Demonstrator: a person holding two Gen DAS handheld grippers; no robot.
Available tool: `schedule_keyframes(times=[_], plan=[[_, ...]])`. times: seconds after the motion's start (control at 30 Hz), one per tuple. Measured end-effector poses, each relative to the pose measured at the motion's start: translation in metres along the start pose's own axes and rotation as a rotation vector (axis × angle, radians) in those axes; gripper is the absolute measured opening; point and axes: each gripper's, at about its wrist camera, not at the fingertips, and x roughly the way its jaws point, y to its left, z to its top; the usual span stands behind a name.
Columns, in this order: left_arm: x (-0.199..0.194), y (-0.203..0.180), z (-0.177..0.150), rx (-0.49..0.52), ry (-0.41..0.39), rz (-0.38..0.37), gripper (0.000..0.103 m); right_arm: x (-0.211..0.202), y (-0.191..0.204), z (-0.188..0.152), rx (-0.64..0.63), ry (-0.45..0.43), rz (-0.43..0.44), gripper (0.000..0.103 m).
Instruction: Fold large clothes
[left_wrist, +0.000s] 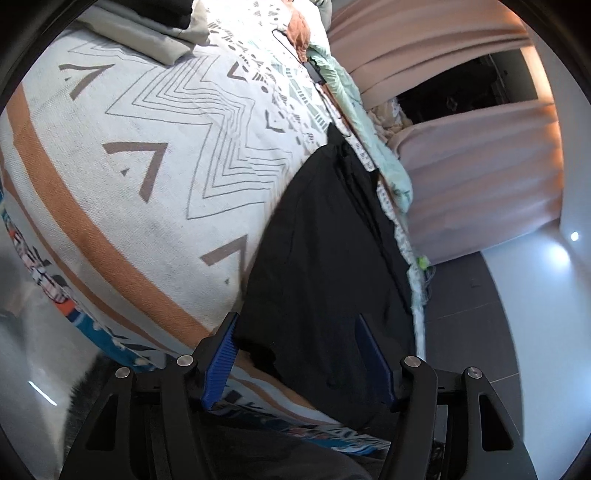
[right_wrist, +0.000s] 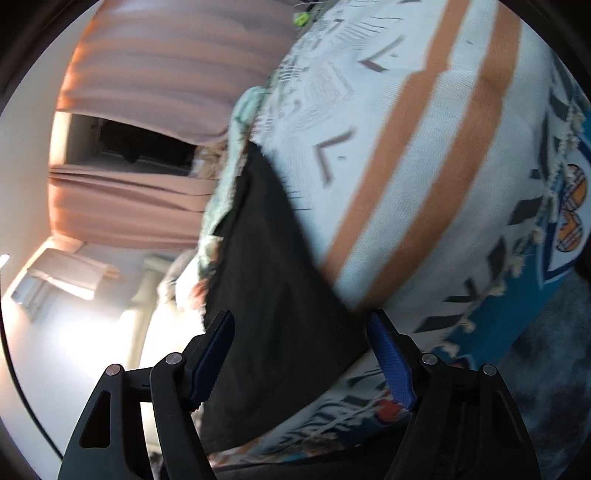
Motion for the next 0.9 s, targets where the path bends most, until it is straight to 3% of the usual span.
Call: schedule_keyframes(times=[0.13,0.33,0.5,0.7,0.8,0.87,0.9], plan=[[0.001,-0.009,-0.001,0.014,0.003,-0.002,0.064,-0.003,0.013,0.0,-0.005,-0.023,0.11,0.073],[0.016,-0.009,-0.004,0.017,0.029,0.047,0.064,0.024,0.015,-0.008,-0.028,0.02,0.014,0.073],[0.027,-0.009,-0.005,0.015,0.025,0.05,0.058,0.045,0.031,-0.009,-0.086,0.034,-0.034,0.072],[0.04,-0.012,-0.003,0.021,0.017,0.077,0.048,0.061,0.039,-0.008,-0.099,0.023,-0.11,0.053],[0.046,-0.01,-0.002,0.017,0.008,0.086,0.037,0.071,0.042,-0.005,-0.102,0.019,-0.133,0.047],[0.049,-0.009,0.0,0.011,0.008,0.11,0.02,0.075,0.042,-0.004,-0.099,0.015,-0.164,0.036],[0.049,-0.007,0.0,0.002,0.004,0.121,0.016,0.072,0.038,-0.005,-0.094,0.011,-0.178,0.023]])
